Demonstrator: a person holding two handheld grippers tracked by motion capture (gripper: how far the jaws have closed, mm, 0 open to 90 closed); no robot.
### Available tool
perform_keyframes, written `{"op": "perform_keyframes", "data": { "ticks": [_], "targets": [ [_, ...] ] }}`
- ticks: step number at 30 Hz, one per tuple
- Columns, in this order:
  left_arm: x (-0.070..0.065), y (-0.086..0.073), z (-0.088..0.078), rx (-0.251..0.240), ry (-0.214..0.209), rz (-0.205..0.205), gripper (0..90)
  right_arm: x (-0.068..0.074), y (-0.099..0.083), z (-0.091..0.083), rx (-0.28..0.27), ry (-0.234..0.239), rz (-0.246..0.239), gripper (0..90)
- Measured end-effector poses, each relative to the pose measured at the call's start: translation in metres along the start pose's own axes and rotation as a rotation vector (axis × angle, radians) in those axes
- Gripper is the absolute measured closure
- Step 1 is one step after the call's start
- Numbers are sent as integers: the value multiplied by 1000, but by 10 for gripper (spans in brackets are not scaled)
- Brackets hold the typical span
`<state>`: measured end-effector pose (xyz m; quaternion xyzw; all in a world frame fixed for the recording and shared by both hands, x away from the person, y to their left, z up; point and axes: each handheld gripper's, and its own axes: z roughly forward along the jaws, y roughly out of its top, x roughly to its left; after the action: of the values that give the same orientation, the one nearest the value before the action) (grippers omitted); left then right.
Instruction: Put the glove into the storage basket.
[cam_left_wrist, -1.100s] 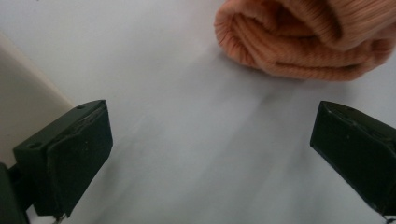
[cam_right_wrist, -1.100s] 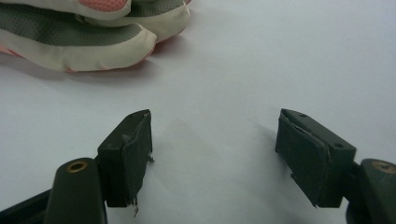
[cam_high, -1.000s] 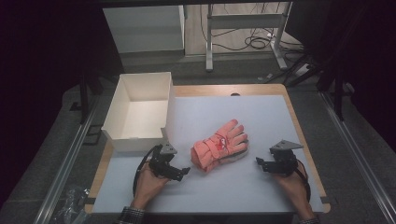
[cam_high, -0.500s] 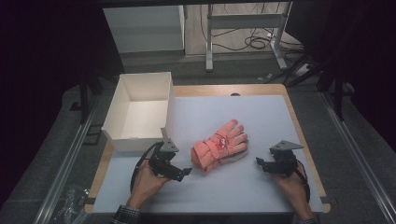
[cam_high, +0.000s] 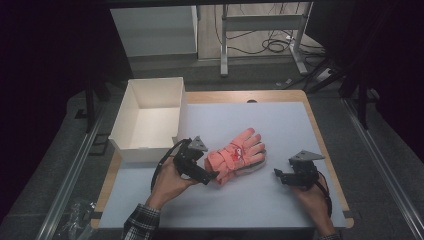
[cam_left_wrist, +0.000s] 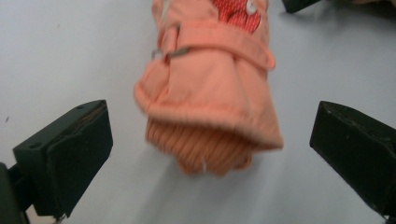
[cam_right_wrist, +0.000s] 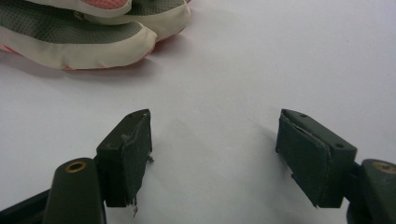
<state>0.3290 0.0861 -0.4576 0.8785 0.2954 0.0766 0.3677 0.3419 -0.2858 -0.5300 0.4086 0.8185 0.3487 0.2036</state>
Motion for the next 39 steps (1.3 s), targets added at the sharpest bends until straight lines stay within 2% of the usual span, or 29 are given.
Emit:
{"op": "perform_keyframes", "data": {
  "ticks": [5,10,13,15,22,26,28,31,36,37,39],
  "targets": [
    [-2,14,7,8,-10,23,0,0,0,0,0,0,0,270],
    [-2,35,22,34,-10,76,0,0,0,0,0,-1,-1,270],
    [-2,40,28,41,-12,81,0,0,0,0,0,-1,2,270],
    [-1,44,39,59,-3,98,0,0,0,0,2,1,3,270],
    [2,45,59,94,6,105,0,0,0,0,0,0,0,270],
    [5,43,68,104,-12,92,0,0,0,0,0,0,0,270],
    [7,41,75,116,-36,81,0,0,0,0,-1,0,-1,269],
    [7,41,80,127,-39,83,0,0,0,0,0,1,-1,269],
    [4,37,92,173,-19,91,0,0,0,0,1,1,-2,269],
    [4,35,96,193,-22,95,0,0,0,0,1,2,-2,269],
    [4,34,97,201,-28,97,0,0,0,0,1,2,-2,269]
  ]
}}
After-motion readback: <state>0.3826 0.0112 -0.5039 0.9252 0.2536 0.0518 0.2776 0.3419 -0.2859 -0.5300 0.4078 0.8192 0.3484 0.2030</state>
